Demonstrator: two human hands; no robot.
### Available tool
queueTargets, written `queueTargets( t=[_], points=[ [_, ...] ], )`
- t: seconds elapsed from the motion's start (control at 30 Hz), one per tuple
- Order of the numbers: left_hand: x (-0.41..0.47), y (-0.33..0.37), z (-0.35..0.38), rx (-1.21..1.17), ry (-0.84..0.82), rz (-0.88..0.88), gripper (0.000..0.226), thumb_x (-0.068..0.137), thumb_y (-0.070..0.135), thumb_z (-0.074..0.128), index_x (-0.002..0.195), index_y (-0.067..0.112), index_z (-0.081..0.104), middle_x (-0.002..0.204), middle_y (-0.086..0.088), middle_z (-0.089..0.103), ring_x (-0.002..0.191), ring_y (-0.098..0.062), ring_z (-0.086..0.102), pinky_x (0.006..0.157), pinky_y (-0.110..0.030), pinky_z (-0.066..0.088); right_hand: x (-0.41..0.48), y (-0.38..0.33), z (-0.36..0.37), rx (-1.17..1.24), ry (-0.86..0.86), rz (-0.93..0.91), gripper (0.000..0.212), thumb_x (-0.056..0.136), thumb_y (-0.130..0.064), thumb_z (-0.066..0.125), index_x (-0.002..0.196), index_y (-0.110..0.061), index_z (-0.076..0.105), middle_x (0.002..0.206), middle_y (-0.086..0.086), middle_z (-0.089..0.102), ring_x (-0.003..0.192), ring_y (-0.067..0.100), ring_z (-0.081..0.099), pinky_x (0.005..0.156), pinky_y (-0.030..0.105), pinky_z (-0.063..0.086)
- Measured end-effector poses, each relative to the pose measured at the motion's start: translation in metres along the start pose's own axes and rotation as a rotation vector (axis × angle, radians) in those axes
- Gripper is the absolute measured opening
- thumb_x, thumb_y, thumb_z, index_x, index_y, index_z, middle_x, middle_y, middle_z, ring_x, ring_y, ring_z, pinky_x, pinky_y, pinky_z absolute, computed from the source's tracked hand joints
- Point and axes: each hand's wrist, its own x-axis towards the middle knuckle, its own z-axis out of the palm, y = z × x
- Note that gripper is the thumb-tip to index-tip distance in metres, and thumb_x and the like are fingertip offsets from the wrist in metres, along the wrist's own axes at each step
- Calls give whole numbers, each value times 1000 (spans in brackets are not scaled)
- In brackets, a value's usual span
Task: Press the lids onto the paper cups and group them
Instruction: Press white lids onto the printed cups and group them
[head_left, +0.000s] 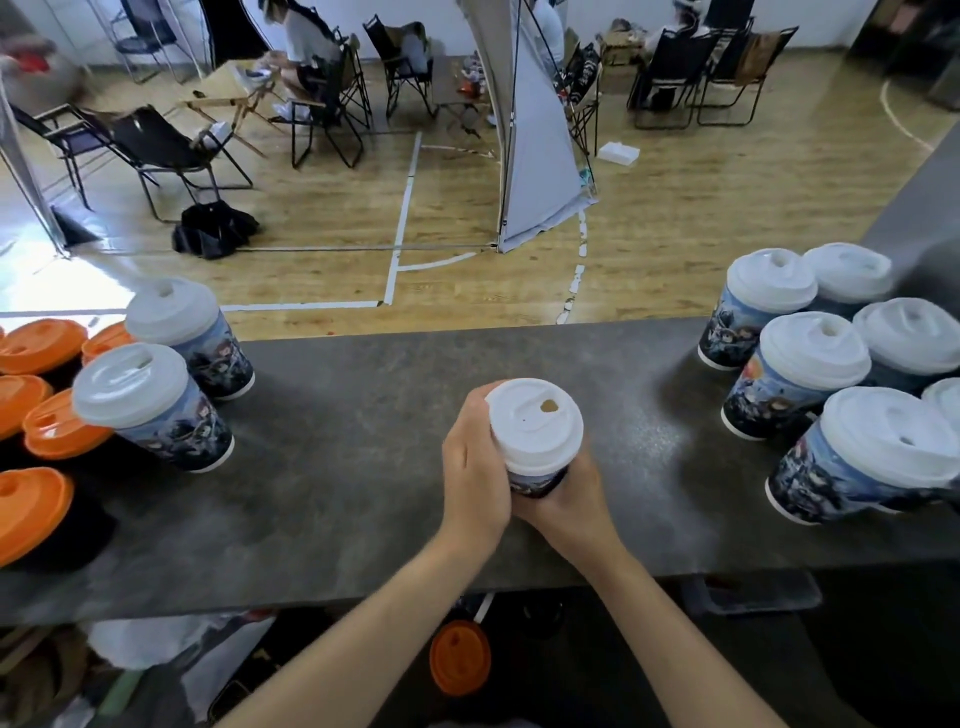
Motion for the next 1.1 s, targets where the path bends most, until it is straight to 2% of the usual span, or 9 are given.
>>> queueTargets(
  t=[0.07, 0.2, 0.3, 0.43, 0.63, 0.8, 0.87, 1.0, 1.1],
  points=[
    [4, 2, 0, 7, -12, -83, 40, 102, 31, 41, 96, 20, 79, 98, 3, 79, 97, -11, 73, 80, -18, 54, 0, 2, -1, -7, -18, 11, 97, 64, -31, 99, 146, -15, 50, 138, -8, 66, 130, 10, 61, 104, 25, 52],
    [28, 23, -12, 59, -304, -273, 57, 108, 30, 42, 68, 44, 79, 76, 22, 75, 73, 9, 69, 65, -6, 49, 0, 3, -1, -26, -18, 34, 92, 58, -41, 94, 139, -15, 58, 127, -17, 70, 120, 0, 64, 96, 16, 53],
    [26, 18, -8, 34, -232, -177, 50, 104, 26, 43, 74, 40, 80, 81, 18, 77, 78, 6, 70, 69, -9, 51, 0, -1, 1, -21, 7, 26, 97, 57, -43, 95, 143, -18, 55, 131, -17, 68, 122, -1, 63, 94, 10, 50],
    [11, -6, 4, -20, -51, -28, 39, 97, 36, 40, 97, 27, 78, 102, 2, 78, 102, -15, 71, 85, -26, 56, 0, -2, 1, -17, 10, 11, 96, 63, -33, 97, 147, -17, 51, 138, -13, 66, 129, 3, 60, 102, 18, 50],
    [39, 16, -9, 63, -323, -248, 32, 82, 46, 51, 65, 39, 78, 74, 17, 75, 71, 5, 69, 69, -13, 54, 1, 5, 0, -67, -11, 38, 84, 64, -21, 99, 138, -20, 60, 121, -40, 64, 117, -12, 61, 90, 6, 49],
    [13, -9, 1, 25, -62, 8, 39, 98, 37, 39, 97, 29, 77, 103, 3, 77, 103, -14, 71, 87, -28, 55, 0, 2, 1, 4, 45, 42, 94, 59, -37, 97, 142, -23, 54, 132, -20, 67, 124, 0, 62, 97, 16, 52],
    [9, -11, 3, 5, -61, -13, 39, 100, 35, 40, 93, 32, 78, 98, 7, 78, 98, -9, 72, 81, -20, 55, 0, 3, 0, 0, 41, 39, 94, 60, -37, 96, 142, -17, 56, 133, -15, 68, 126, 5, 63, 102, 21, 52],
    [32, 11, -7, 6, -312, -215, 54, 103, 29, 46, 61, 41, 76, 68, 23, 72, 69, 7, 67, 62, -6, 48, 0, 4, 0, -29, 26, 58, 89, 57, -45, 93, 136, -18, 62, 125, -26, 69, 119, -3, 64, 98, 18, 54],
    [32, 10, -7, 14, -253, -129, 43, 95, 34, 43, 73, 37, 79, 79, 17, 76, 77, 6, 69, 69, -10, 50, 1, 0, 2, -14, 31, 48, 93, 57, -44, 96, 139, -20, 59, 129, -24, 68, 122, -2, 63, 98, 18, 54]
  ],
)
